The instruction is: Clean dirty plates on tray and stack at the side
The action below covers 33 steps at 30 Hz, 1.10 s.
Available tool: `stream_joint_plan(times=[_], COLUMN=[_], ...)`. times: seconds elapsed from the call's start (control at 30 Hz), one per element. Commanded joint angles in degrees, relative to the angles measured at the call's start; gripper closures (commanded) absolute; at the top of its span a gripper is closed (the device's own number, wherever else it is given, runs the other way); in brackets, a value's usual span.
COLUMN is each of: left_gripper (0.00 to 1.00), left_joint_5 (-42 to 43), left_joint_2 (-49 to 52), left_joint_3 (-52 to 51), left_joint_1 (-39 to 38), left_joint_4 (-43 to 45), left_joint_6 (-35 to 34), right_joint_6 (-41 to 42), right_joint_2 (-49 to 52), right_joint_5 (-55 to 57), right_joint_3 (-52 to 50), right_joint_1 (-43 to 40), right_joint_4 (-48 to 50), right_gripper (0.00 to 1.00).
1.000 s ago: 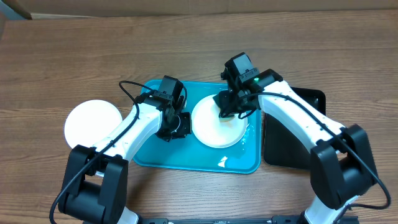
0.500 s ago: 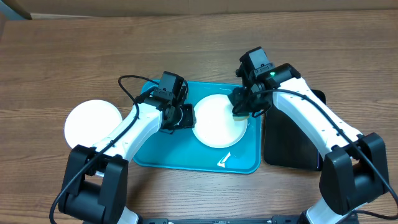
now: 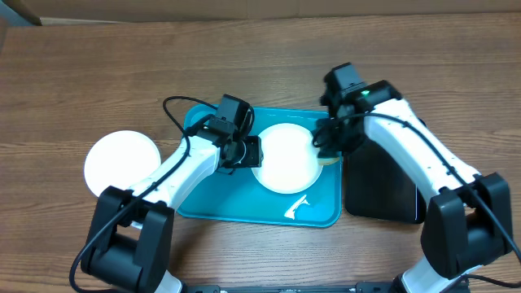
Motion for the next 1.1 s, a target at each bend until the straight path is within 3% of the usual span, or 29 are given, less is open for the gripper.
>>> stream_joint_plan(times=[0.0, 0.2, 0.23, 0.33, 0.43, 0.57, 0.8, 1.07], left_gripper=[0.51, 0.53, 0.57, 0.84, 0.95, 0.96, 0.96, 0.96], left_joint_5=[-0.9, -1.0, -1.0, -0.9, -1.0, -2.4, -12.2, -22.1], left_joint_2=[2.2, 5.7, 6.1, 6.4, 6.4, 5.6, -0.9, -11.3], left_joint_3=[0.7, 0.7, 0.7, 0.7, 1.1, 2.7, 8.4, 11.4], left_joint_1=[-0.5, -0.5, -0.5, -0.5, -0.3, 0.4, 1.9, 1.9], left_joint_4=[0.8, 0.8, 0.9, 0.8, 0.8, -1.5, -9.1, -14.1], left_joint_6=[0.7, 0.8, 0.9, 1.2, 1.8, 3.0, 5.2, 5.7], right_joint_6=[0.1, -0.4, -0.6, -0.6, -0.8, -1.0, -2.4, -2.7], right_joint_2=[-2.4, -2.5, -2.5, -2.5, -2.4, -2.4, -2.3, -2.3], right_joint_5=[1.3, 1.3, 1.3, 1.4, 1.3, 1.4, 1.3, -4.4], right_joint_3=[0.9, 0.9, 0.9, 0.9, 0.9, 0.9, 0.1, -11.5], right_joint_1=[-4.8, -12.8, -13.8, -16.1, -17.7, -19.3, -21.7, -22.3], right_joint_4=[-1.2, -4.8, -5.3, -6.6, -7.2, -7.6, -6.6, 6.2], right_gripper=[0.96, 0.96, 0.96, 0.96, 0.96, 0.96, 0.96, 0.96])
